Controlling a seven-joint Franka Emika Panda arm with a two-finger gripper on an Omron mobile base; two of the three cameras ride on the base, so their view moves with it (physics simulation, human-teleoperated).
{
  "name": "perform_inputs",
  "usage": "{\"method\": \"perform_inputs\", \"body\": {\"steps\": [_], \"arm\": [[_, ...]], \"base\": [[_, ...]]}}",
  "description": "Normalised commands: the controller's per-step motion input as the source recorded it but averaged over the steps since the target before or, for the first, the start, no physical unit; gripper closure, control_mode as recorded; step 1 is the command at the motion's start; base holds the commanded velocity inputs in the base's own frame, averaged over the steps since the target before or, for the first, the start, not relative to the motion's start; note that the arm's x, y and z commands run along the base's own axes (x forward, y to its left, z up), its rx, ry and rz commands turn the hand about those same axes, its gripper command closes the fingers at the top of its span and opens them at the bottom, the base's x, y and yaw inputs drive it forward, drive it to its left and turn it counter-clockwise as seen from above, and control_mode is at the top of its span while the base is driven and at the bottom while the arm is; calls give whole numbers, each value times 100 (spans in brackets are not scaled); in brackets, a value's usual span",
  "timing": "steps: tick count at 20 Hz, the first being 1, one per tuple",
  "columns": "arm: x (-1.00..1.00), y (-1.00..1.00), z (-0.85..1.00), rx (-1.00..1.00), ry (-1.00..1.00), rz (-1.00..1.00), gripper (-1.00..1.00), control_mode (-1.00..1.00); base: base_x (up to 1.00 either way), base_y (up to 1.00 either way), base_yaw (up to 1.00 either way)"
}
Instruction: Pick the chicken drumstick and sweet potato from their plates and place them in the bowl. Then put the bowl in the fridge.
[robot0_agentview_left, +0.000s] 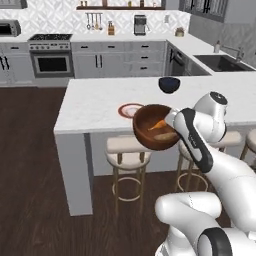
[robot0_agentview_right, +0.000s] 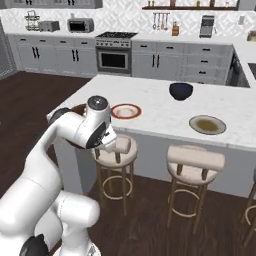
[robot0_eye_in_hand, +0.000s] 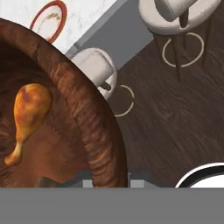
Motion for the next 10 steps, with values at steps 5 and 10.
{"method": "perform_inputs", "body": {"steps": [5, 10], "arm": [[0, 0, 0, 0, 0, 0, 100, 100], [0, 0, 0, 0, 0, 0, 100, 100]], "base": [[-13, 100, 10], [7, 100, 4]]}}
